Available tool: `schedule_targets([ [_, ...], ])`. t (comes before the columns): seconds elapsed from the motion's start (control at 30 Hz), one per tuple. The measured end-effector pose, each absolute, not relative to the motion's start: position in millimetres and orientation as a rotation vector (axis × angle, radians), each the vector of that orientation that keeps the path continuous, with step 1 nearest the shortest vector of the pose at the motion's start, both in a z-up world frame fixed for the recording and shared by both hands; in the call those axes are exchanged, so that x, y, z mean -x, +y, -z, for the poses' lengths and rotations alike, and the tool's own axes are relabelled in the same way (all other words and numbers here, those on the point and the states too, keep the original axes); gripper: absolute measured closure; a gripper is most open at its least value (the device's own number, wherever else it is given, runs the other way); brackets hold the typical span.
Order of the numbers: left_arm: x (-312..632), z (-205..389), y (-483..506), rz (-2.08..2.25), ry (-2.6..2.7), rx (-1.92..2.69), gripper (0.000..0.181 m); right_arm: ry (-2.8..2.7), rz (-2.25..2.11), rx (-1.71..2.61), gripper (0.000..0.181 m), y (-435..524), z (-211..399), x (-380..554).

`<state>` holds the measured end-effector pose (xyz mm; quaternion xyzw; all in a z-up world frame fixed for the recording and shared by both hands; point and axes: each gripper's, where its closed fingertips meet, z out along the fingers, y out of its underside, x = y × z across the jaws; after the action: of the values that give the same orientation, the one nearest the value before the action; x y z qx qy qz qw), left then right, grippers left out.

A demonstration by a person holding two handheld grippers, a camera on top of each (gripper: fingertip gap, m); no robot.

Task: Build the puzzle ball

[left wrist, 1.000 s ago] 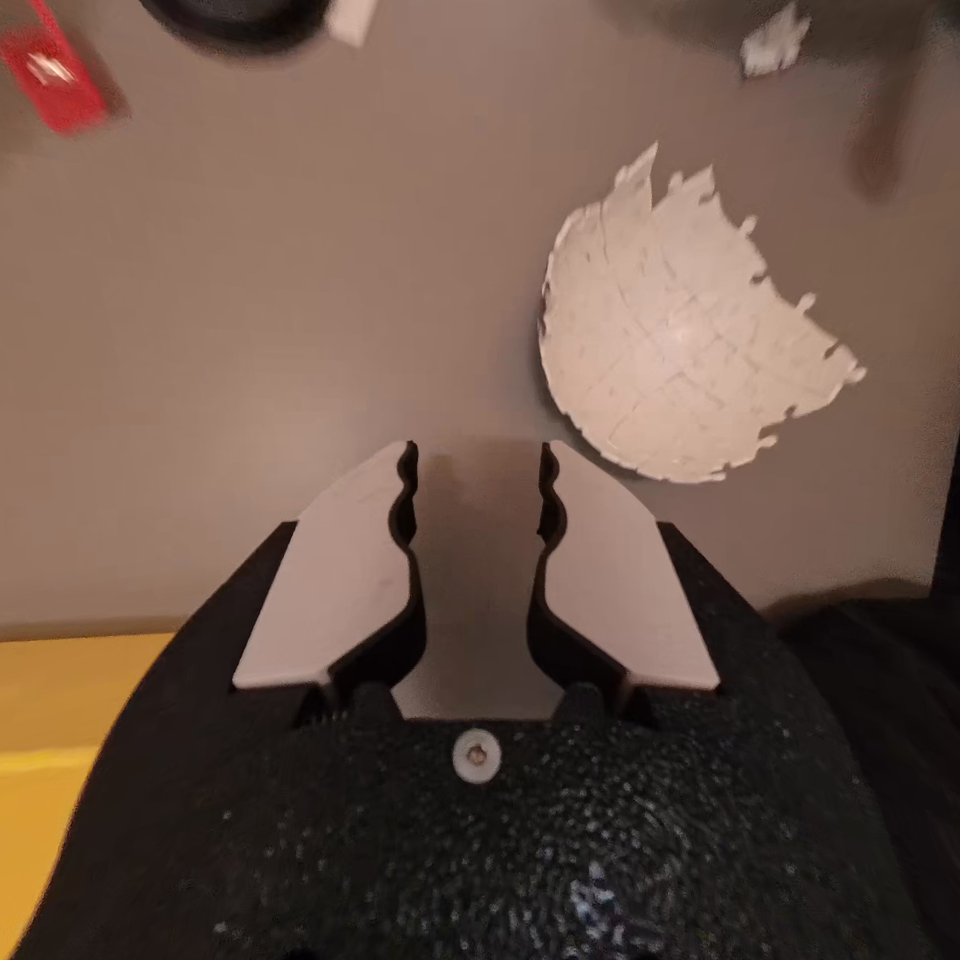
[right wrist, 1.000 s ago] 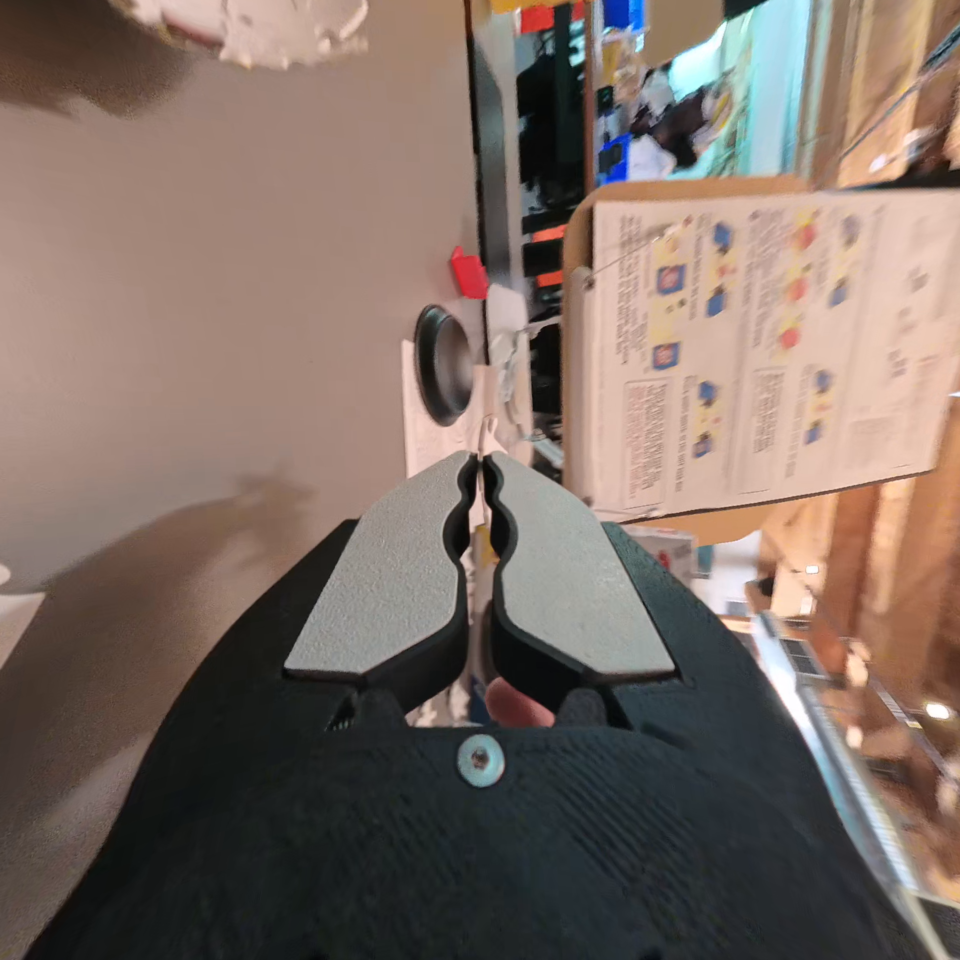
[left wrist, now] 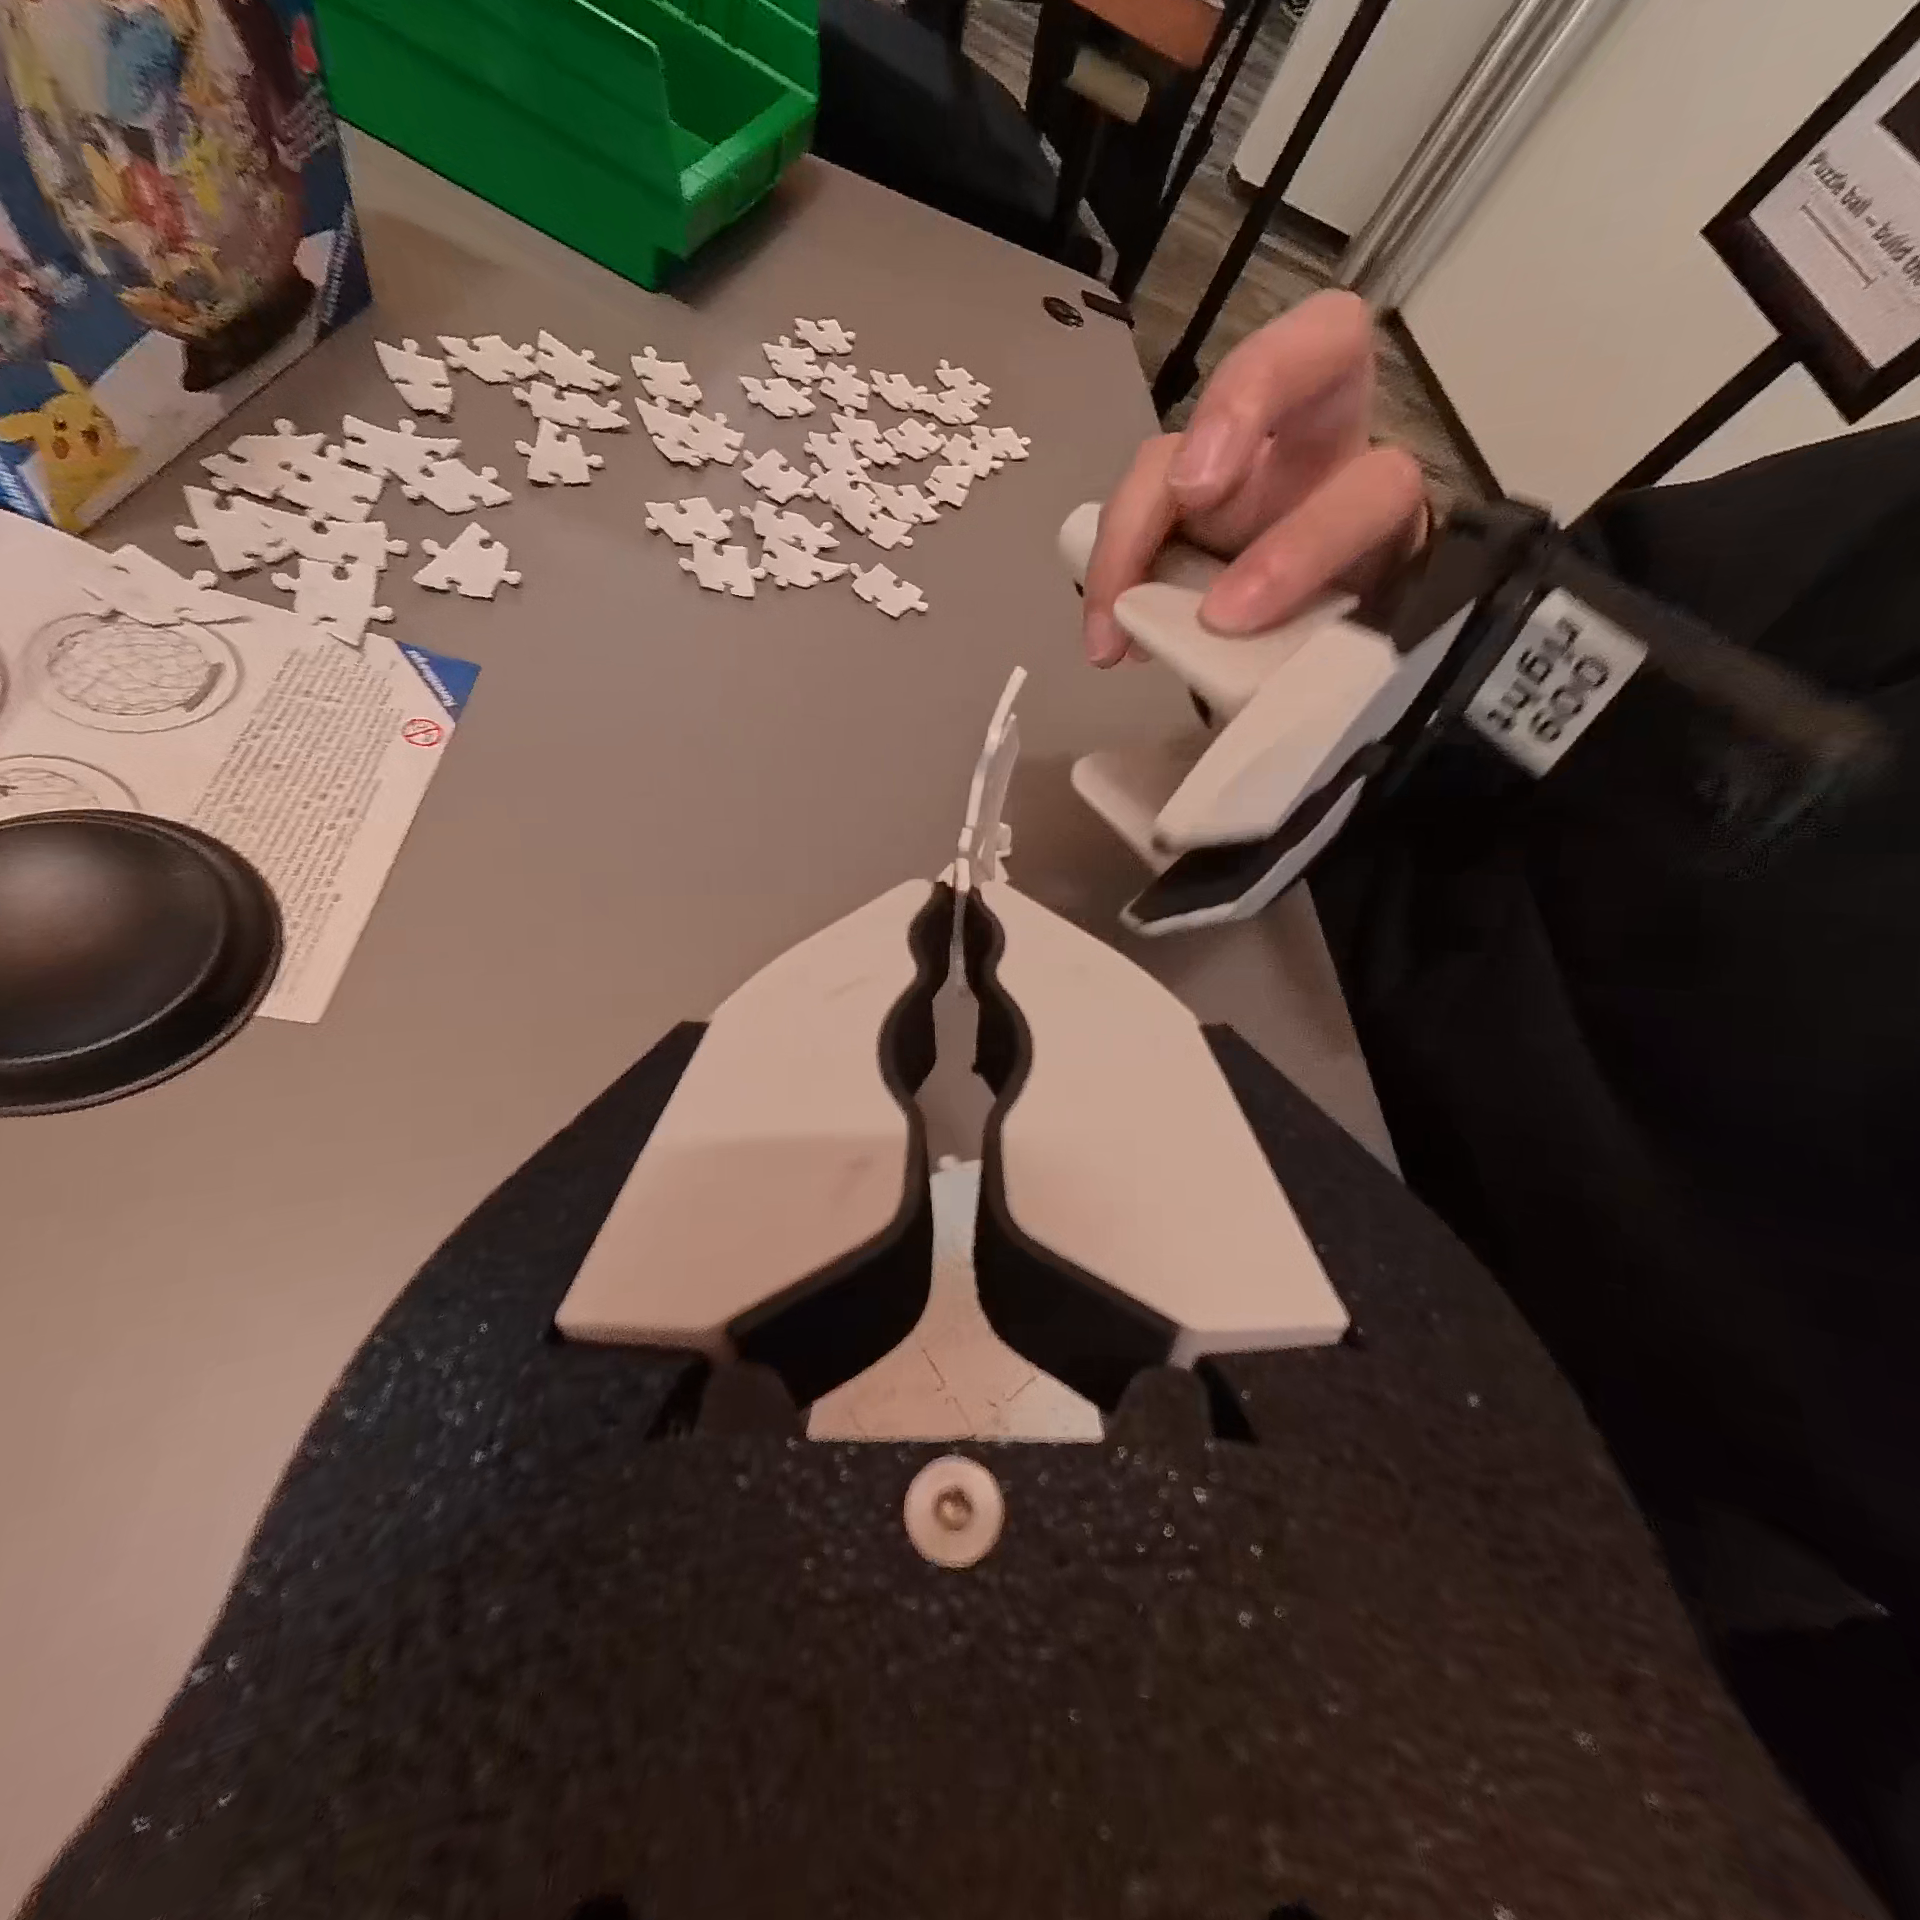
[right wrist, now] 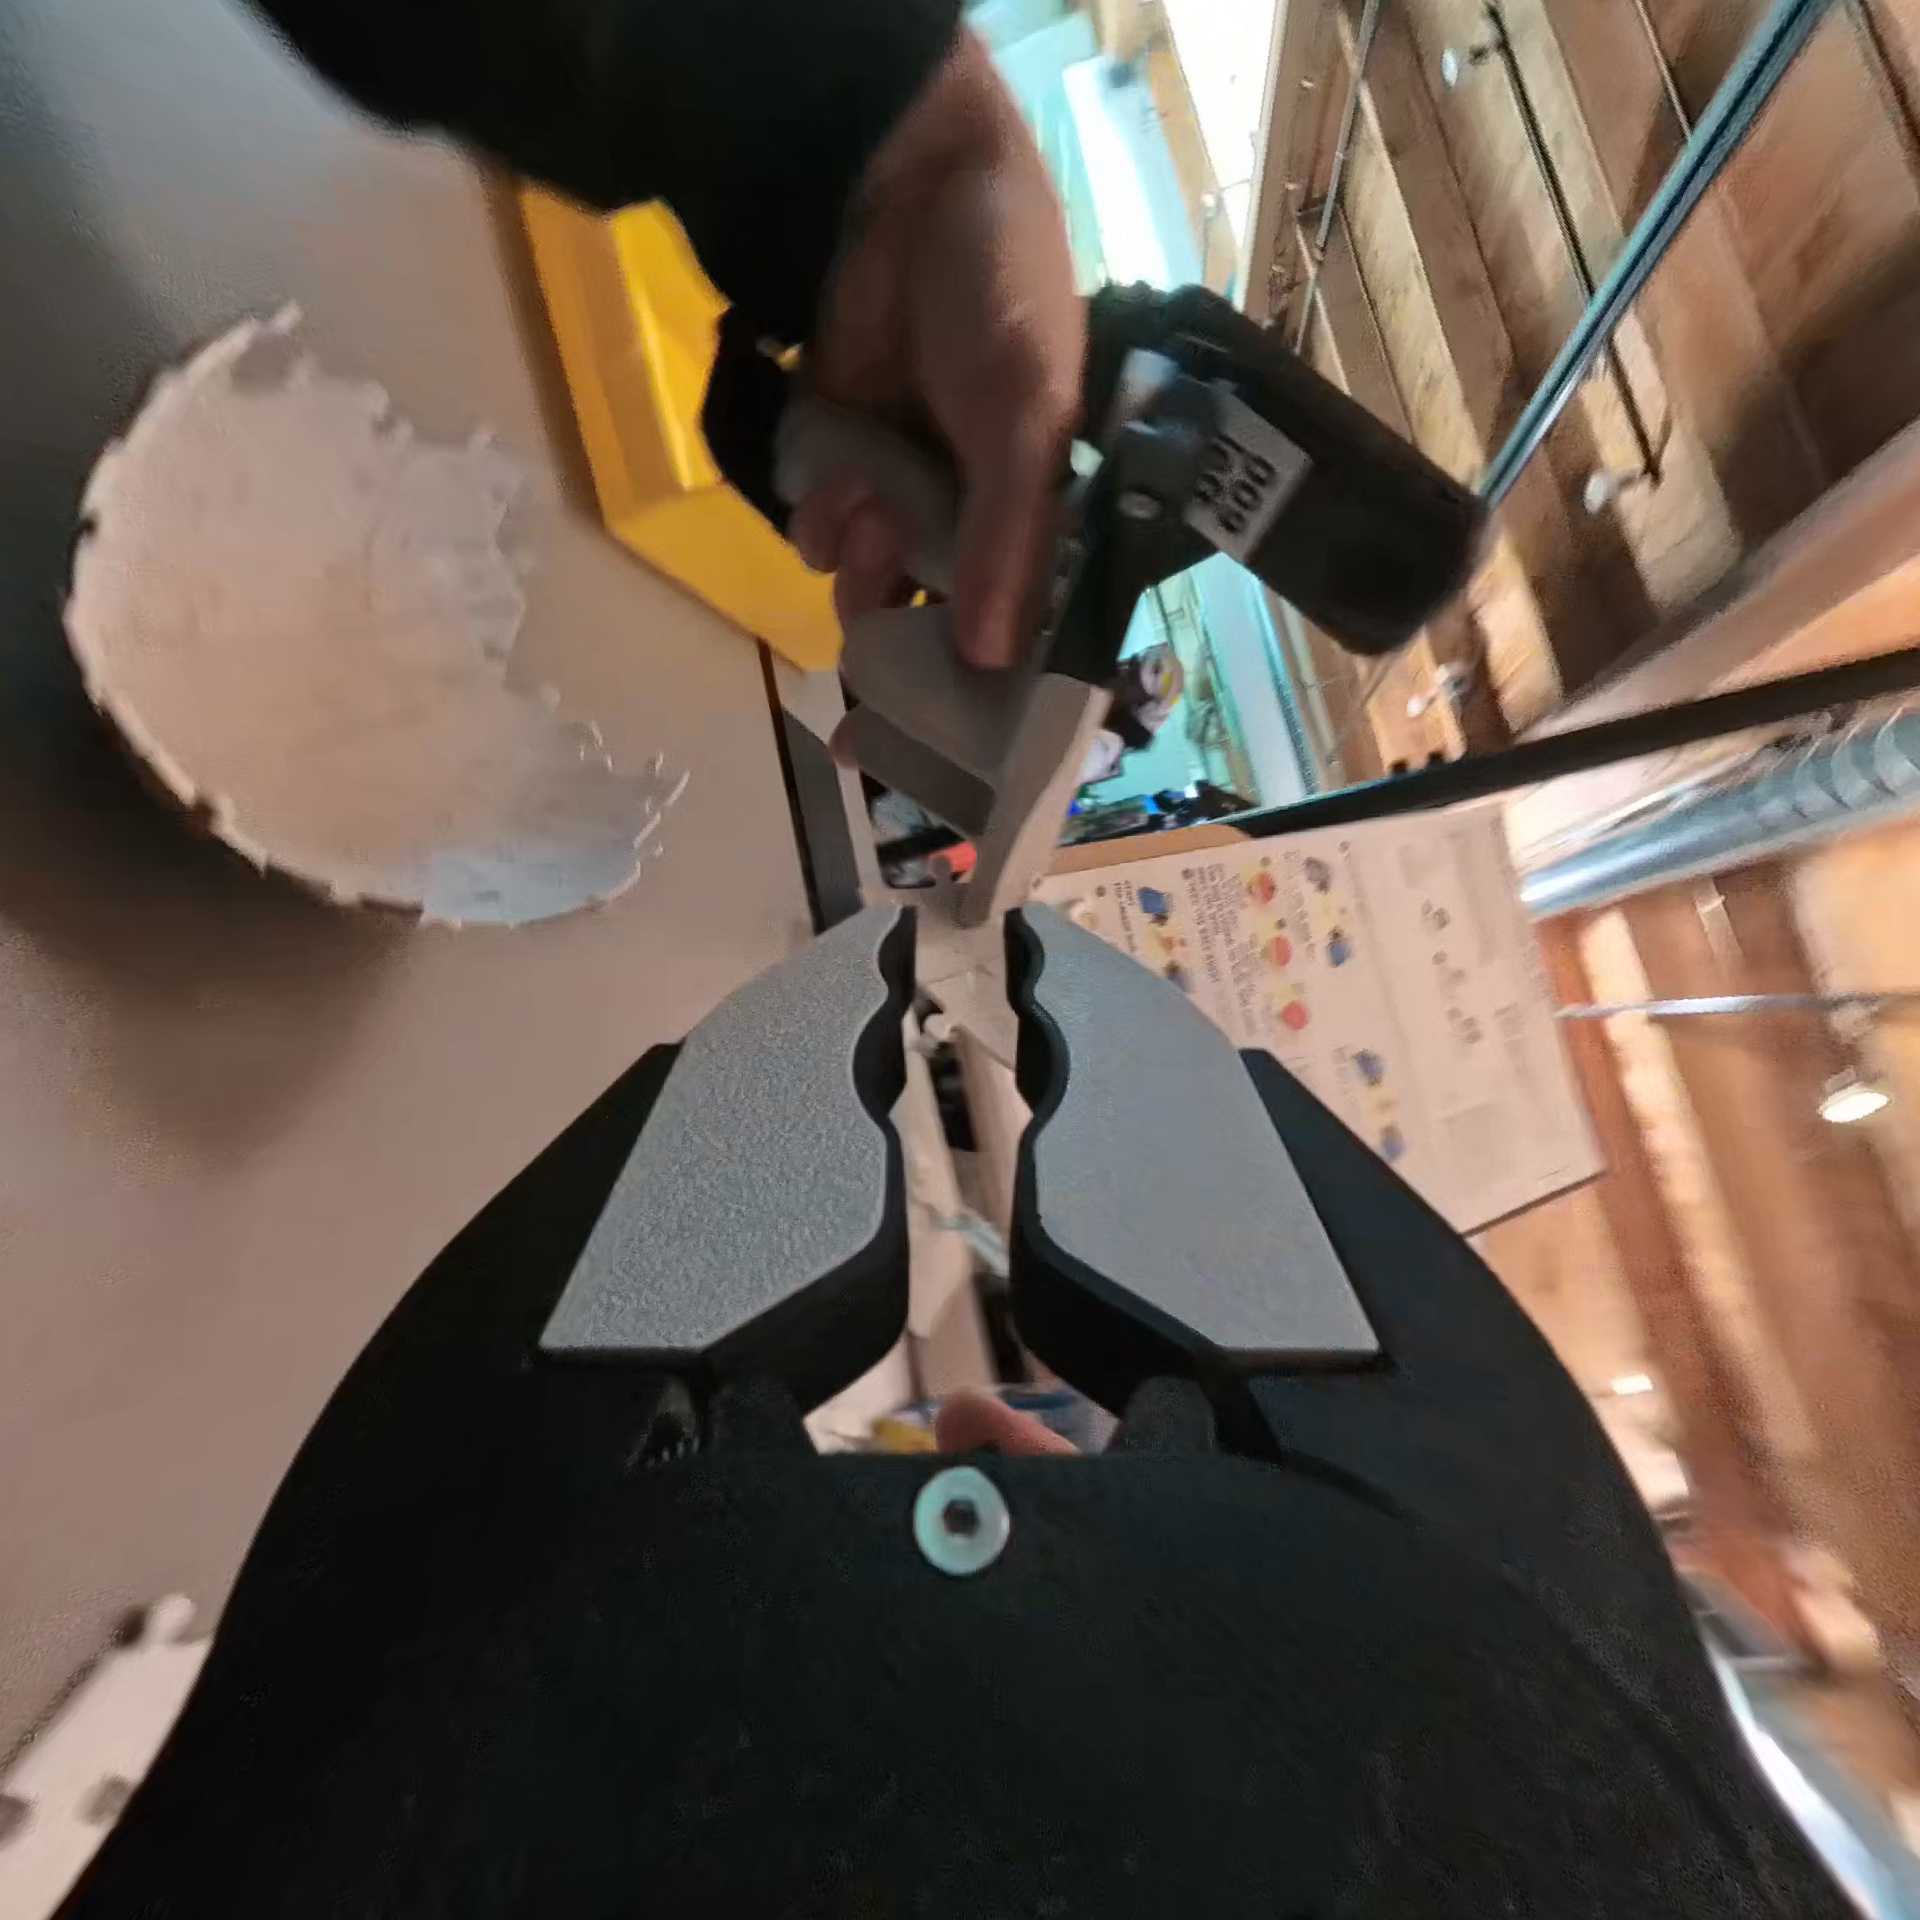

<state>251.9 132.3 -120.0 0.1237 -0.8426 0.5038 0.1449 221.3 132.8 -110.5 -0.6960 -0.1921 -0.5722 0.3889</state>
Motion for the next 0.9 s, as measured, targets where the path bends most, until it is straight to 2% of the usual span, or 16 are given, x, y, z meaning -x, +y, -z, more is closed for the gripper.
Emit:
schedule_targets([
  [0.17, -248, 125, 138, -1.446, -2.513, -0.223, 0.18, 0.086, 0.908, 1.614, 0.141, 116, 74, -239],
  [0.33, -239, 129, 138, -1.429, -2.532, -0.096, 0.18, 0.326, 0.337, 1.667, 0.123, 125, 95, -248],
  [0.43, -236, 132, 139, -1.423, -2.576, -0.02, 0.18, 0.333, 0.206, 1.647, 0.138, 133, 98, -244],
  [0.6, -233, 128, 138, -1.454, -2.566, 0.016, 0.18, 0.297, 0.21, 1.789, 0.148, 141, 124, -240],
  [0.7, -238, 131, 137, -1.456, -2.591, 0.003, 0.18, 0.27, 0.238, 1.816, 0.178, 142, 126, -239],
  [0.8, -242, 133, 137, -1.447, -2.605, -0.024, 0.178, 0.287, 0.311, 1.827, 0.178, 141, 129, -244],
  [0.87, -254, 142, 141, -1.432, -2.698, -0.043, 0.16, 0.347, 0.366, 1.842, 0.179, 136, 133, -249],
  [0.9, -264, 149, 145, -1.416, -2.778, -0.051, 0.157, 0.386, 0.39, 1.862, 0.179, 131, 137, -252],
])
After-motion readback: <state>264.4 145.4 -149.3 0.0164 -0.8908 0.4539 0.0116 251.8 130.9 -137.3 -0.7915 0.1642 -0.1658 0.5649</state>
